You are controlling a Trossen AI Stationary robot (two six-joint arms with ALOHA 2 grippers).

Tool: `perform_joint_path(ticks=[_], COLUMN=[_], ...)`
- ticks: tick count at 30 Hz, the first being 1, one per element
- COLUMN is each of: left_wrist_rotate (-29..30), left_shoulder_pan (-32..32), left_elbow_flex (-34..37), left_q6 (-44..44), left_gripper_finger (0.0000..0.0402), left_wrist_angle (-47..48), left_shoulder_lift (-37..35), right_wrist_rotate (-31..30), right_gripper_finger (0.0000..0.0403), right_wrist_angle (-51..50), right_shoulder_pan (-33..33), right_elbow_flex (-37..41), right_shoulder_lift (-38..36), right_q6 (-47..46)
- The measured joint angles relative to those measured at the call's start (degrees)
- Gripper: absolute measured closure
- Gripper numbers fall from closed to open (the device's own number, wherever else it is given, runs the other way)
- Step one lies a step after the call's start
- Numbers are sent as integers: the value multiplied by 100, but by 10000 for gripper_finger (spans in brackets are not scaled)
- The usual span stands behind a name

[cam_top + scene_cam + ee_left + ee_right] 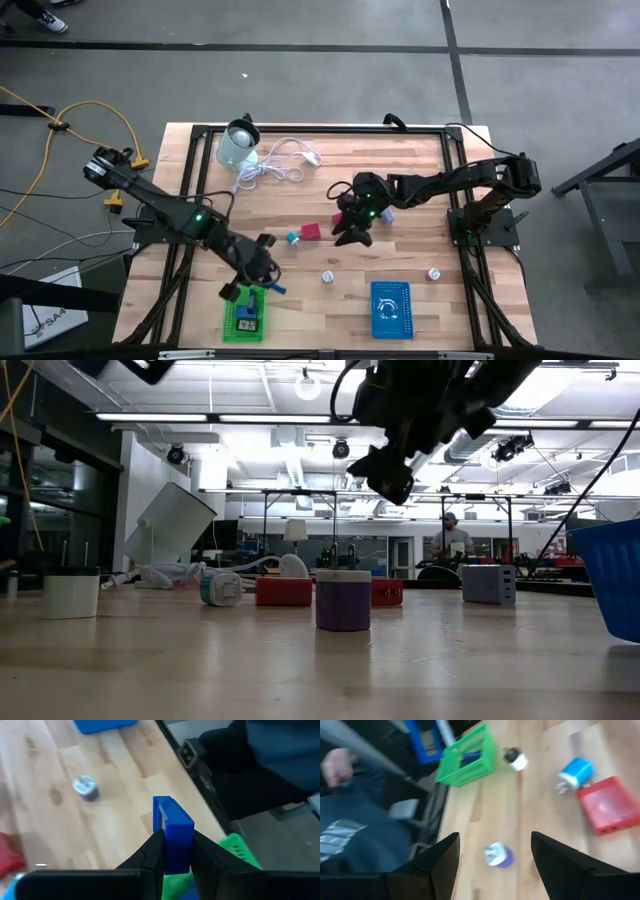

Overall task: Pick & Place Office items
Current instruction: Put the blue digital clock into the green bin

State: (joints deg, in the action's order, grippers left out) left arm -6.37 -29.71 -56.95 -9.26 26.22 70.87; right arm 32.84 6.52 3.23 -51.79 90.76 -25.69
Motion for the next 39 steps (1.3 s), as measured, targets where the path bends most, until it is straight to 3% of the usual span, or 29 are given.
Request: perform_joint_path(ticks=[13, 22, 32, 39], left_wrist_rotate=[-13, 178, 370, 350], left_shoulder_pan=[-1023, -1529, -1751, -2012], left_elbow_flex=[0, 0, 2, 7], left_q6=[-1473, -2573, -4472, -4605], left_gripper_finger=[340, 340, 340, 340], left_wrist_angle=[-4, -4, -2, -7], left_shoulder_lift=[0, 1, 35, 266], right_wrist_rotate=[-1235, -1343, -1342, -1344], right_gripper_finger=[172, 172, 172, 172], right_wrist_angle=[4, 12, 11, 11], right_shoulder_pan=[-14, -14, -14, -14], right_elbow_flex=[0, 0, 0, 0], right_shoulder_lift=[0, 0, 0, 0], right_q6=[42, 42, 44, 44])
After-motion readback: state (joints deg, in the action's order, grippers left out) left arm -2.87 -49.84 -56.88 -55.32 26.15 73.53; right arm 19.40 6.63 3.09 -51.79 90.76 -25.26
